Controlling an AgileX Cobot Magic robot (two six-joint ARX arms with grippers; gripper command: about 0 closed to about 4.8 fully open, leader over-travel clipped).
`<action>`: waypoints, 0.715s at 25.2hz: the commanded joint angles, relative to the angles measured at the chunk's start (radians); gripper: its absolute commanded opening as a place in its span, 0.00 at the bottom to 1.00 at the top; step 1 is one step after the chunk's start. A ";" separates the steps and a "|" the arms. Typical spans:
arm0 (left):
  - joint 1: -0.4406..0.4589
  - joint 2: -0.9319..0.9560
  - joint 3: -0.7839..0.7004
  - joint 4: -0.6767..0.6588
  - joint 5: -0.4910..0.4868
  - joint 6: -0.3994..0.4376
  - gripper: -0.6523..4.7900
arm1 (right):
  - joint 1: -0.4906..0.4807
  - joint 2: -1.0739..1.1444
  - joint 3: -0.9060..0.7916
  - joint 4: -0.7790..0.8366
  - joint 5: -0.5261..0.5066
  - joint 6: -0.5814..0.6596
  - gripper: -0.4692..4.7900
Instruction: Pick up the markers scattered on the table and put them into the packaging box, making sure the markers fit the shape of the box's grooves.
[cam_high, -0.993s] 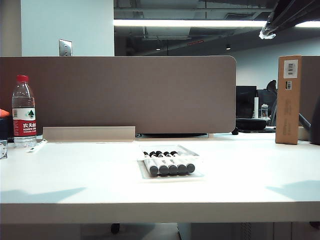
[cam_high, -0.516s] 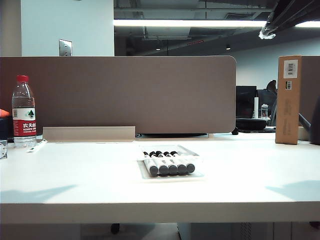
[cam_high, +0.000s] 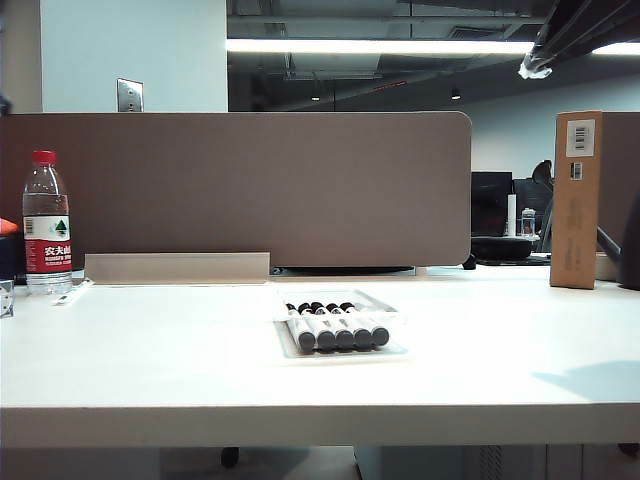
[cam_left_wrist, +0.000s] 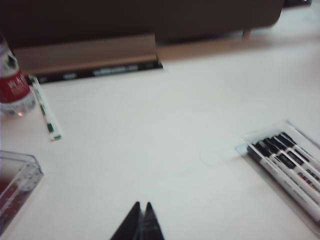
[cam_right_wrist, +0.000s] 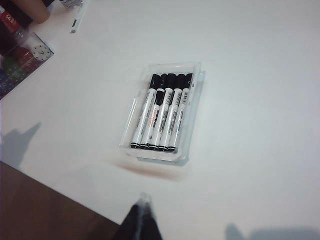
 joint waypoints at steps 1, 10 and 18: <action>0.066 -0.116 -0.097 0.113 0.040 0.015 0.11 | 0.000 -0.003 0.004 0.017 0.000 -0.001 0.08; 0.210 -0.431 -0.361 0.210 0.039 -0.062 0.11 | 0.000 -0.003 0.004 0.017 0.001 -0.001 0.08; 0.235 -0.558 -0.360 0.129 0.045 -0.031 0.11 | 0.000 -0.002 0.004 0.017 0.000 -0.001 0.08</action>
